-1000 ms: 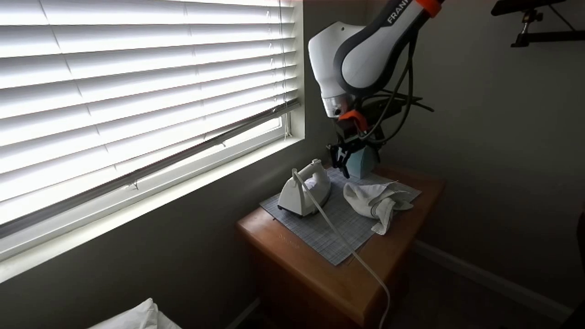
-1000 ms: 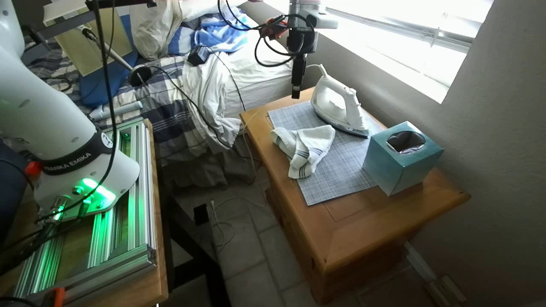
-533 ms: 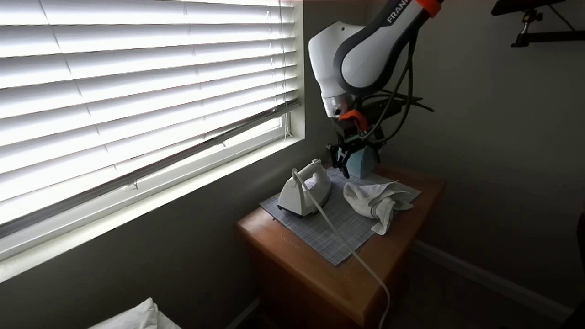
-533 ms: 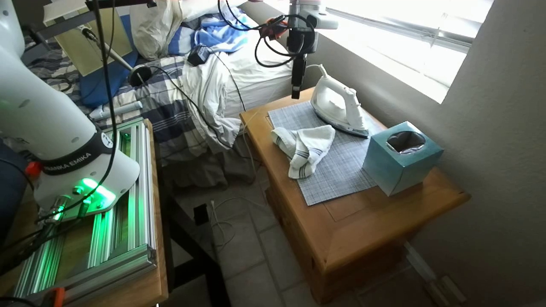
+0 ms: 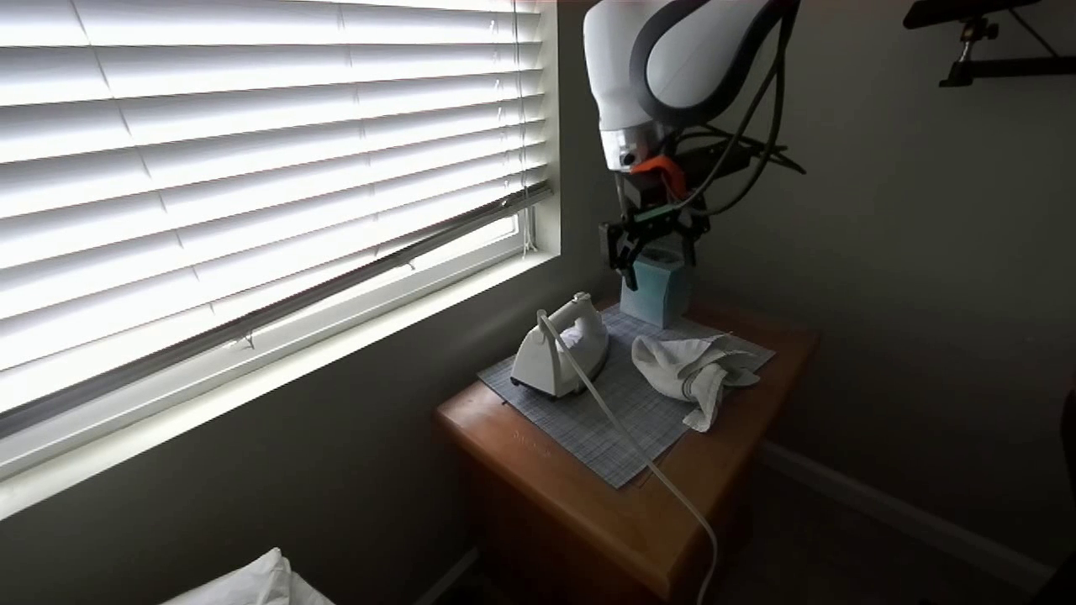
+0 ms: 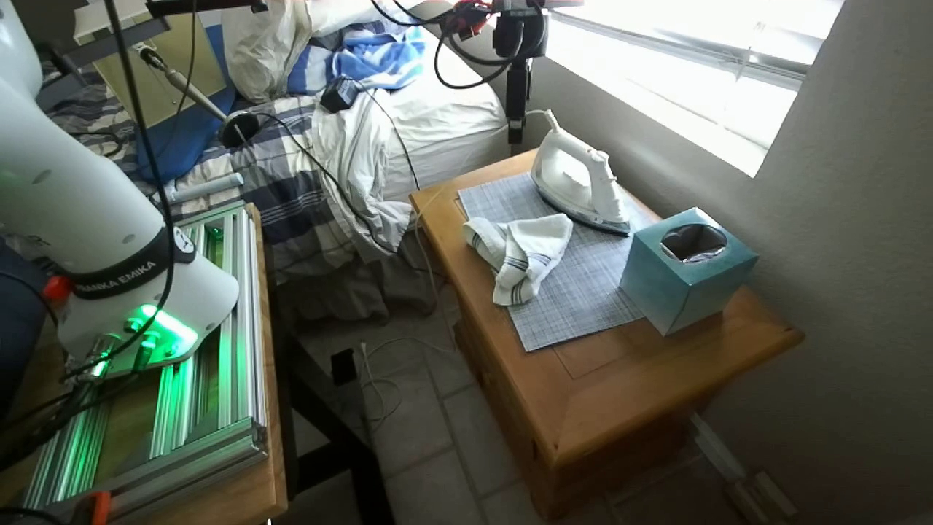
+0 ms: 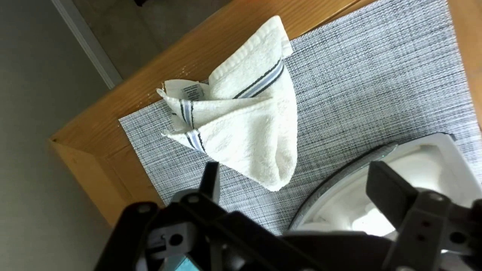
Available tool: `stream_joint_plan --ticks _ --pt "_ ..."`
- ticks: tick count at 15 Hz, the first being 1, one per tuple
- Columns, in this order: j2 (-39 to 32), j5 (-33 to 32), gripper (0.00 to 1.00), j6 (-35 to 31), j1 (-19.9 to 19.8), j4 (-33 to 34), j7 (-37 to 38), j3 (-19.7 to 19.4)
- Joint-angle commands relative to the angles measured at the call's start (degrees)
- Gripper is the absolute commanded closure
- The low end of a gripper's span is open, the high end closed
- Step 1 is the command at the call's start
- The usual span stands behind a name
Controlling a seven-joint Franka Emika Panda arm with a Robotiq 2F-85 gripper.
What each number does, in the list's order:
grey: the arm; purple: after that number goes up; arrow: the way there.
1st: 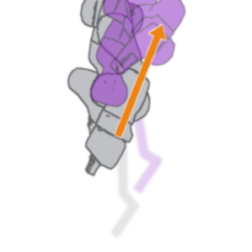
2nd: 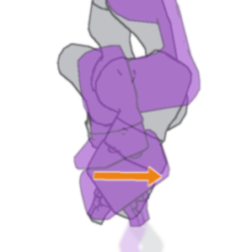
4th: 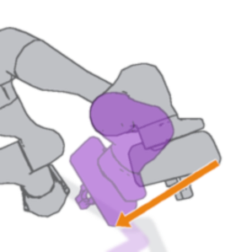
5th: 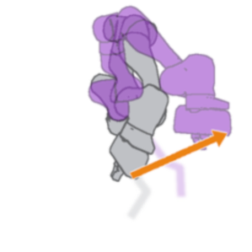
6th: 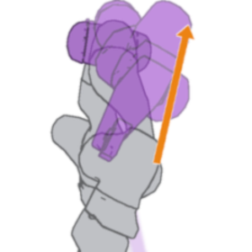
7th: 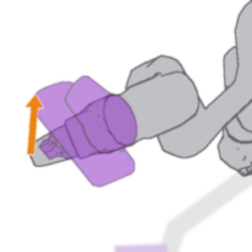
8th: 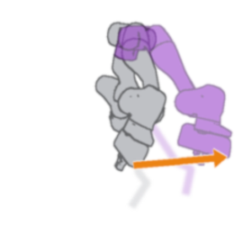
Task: Pick up the white towel twice and move it to the right.
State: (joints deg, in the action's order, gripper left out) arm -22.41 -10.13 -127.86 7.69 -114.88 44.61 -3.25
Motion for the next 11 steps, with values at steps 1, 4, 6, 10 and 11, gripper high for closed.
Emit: stream_joint_plan --ticks 1,4,6,10,11 --pt "8.8 3.9 0.0 -3.2 -3.5 -7.9 -12.4 1.6" --pt "12.3 5.5 0.0 -3.2 -5.3 -11.1 -24.3 1.2" --pt "12.9 4.9 0.0 -0.2 -6.6 -11.7 -31.7 0.9" --pt "11.4 3.3 0.0 -0.4 -6.4 -10.4 -29.6 0.6" --pt "11.4 3.3 0.0 -0.4 -6.4 -10.5 -29.8 0.6"
